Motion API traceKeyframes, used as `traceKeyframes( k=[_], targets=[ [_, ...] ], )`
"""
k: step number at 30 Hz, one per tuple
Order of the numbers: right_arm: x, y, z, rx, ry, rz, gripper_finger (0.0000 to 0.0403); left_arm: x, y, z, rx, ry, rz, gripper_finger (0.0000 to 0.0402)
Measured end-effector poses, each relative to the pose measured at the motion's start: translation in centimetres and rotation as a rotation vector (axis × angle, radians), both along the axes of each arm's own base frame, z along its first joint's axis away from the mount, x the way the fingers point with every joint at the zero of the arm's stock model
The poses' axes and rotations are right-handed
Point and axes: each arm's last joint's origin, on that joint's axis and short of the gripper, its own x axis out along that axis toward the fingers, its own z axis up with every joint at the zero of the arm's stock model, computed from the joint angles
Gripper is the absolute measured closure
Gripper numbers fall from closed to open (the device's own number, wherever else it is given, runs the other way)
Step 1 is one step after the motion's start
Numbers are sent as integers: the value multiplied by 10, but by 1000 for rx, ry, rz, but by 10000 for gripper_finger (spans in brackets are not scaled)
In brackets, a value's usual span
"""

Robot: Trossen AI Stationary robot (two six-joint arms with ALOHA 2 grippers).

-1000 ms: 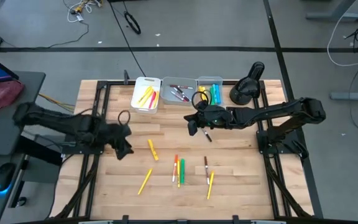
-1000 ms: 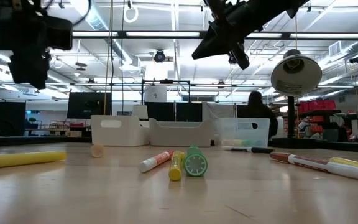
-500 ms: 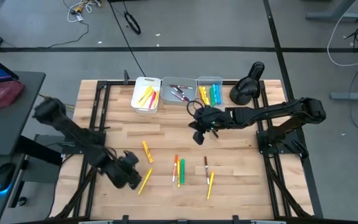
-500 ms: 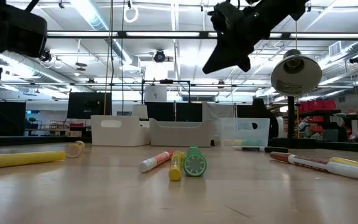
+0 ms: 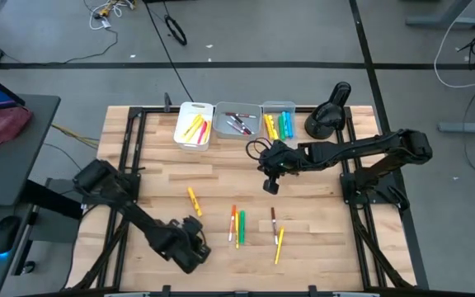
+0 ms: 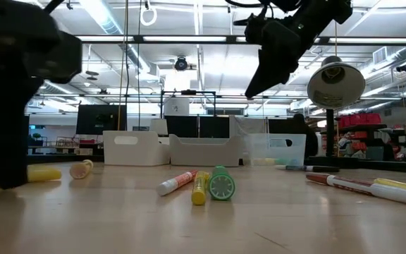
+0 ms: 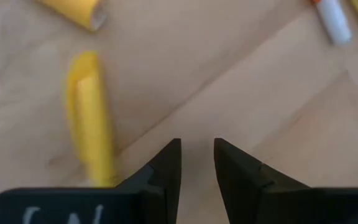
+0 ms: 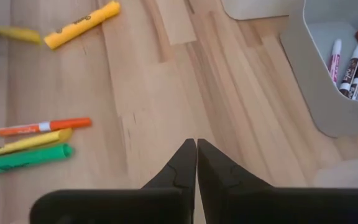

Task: Pick & Place Markers
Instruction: Put the yellow pen into the white bin

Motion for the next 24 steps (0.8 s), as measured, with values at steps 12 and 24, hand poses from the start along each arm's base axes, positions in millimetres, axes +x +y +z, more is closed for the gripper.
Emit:
traceKeyframes(
  k=[12, 24],
  targets=[
    [0, 0, 0, -18, 3, 20, 385, -15, -14, 9, -15, -91, 167, 279],
    [0, 0, 0, -20, 3, 23, 385, -38, -24, 11, 28, -70, 158, 153]
  ],
)
